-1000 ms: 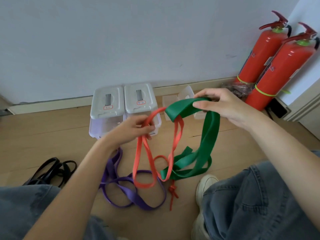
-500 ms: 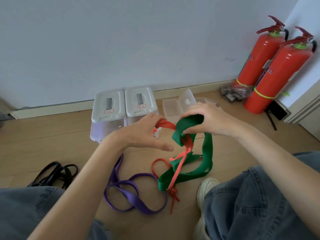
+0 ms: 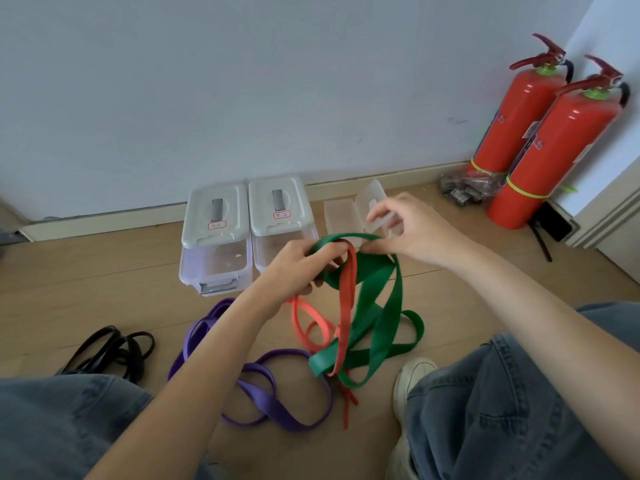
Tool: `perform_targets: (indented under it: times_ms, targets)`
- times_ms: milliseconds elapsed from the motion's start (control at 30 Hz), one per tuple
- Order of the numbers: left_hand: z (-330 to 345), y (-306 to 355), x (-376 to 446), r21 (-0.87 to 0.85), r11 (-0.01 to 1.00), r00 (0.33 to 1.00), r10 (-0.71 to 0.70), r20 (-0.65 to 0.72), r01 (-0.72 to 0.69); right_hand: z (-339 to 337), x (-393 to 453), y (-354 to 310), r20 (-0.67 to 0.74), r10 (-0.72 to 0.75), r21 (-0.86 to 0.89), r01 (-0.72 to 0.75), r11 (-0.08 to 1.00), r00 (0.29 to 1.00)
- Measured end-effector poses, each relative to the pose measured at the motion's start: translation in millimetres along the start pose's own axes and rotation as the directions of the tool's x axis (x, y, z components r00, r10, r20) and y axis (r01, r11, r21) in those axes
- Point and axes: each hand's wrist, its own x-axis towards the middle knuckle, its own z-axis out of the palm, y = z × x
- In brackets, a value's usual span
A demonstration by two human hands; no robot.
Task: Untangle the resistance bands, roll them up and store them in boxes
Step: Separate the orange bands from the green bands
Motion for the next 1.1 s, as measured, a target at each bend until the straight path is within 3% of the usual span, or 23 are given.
perform_targets:
  times_ms: [133, 200, 267, 367, 433, 633, 733, 833, 933, 1033, 1100]
  targets:
    - [-1.4, -2.1, 3.4, -0.082, 0.995, 0.988, -0.07, -0.134, 0.06, 7.7, -6.9, -8.1, -0.076, -0.008, 0.006, 0.009, 1.0, 0.997]
    - [-0.6, -1.6, 4.3, -0.1, 0.994, 0.988, -0.063, -0.139, 0.049, 12.7, -10.3, -14.7, 0.149, 0.04, 0.097, -0.055, 0.994, 0.988]
    - [1.9, 0.7, 5.5, -0.029, 0.999, 0.99, -0.028, -0.14, 0.024, 26.6, -14.3, -18.1, 0.357, 0.07, 0.186, -0.144, 0.972, 0.932]
    - [-0.2, 3.8, 7.5, -0.035, 0.999, 0.984, -0.014, -0.18, 0.008, 41.5, -15.0, -19.8, 0.367, 0.149, 0.427, -0.308, 0.85, 0.918]
    - [-3.4, 3.5, 8.2, -0.066, 0.998, 0.982, -0.021, -0.185, 0.009, 39.8, -13.6, -18.4, 0.359, 0.162, 0.525, -0.342, 0.779, 0.919]
    - [-21.9, -24.1, 19.2, 0.243, 0.947, 0.912, -0.103, -0.397, 0.212, 3.6, -6.1, -9.2, 0.226, 0.157, 0.218, -0.207, 0.954, 0.961]
    - [-26.6, -39.4, 23.0, 0.441, 0.864, 0.944, -0.108, -0.311, 0.244, -5.1, -6.1, -4.6, 0.137, 0.179, 0.094, -0.193, 0.977, 0.974]
    - [-16.0, -49.7, 27.2, 0.583, 0.794, 0.973, -0.043, -0.228, 0.172, -10.1, -5.3, -4.7, -0.014, 0.254, 0.338, -0.235, 0.911, 0.967]
    - [-11.6, -57.7, 32.1, 0.528, 0.828, 0.971, -0.074, -0.229, 0.188, -13.9, -5.4, -9.4, -0.19, 0.257, 0.546, -0.115, 0.83, 0.948]
    - [-12.1, -59.3, 35.8, 0.512, 0.827, 0.96, -0.112, -0.256, 0.233, -13.5, -5.6, -13.9, -0.264, 0.209, 0.68, 0.028, 0.733, 0.942]
    - [-8.3, -54.9, 35.4, 0.485, 0.863, 0.983, -0.063, -0.175, 0.142, -12.5, -3.7, -12.4, -0.258, 0.19, 0.711, 0.053, 0.701, 0.947]
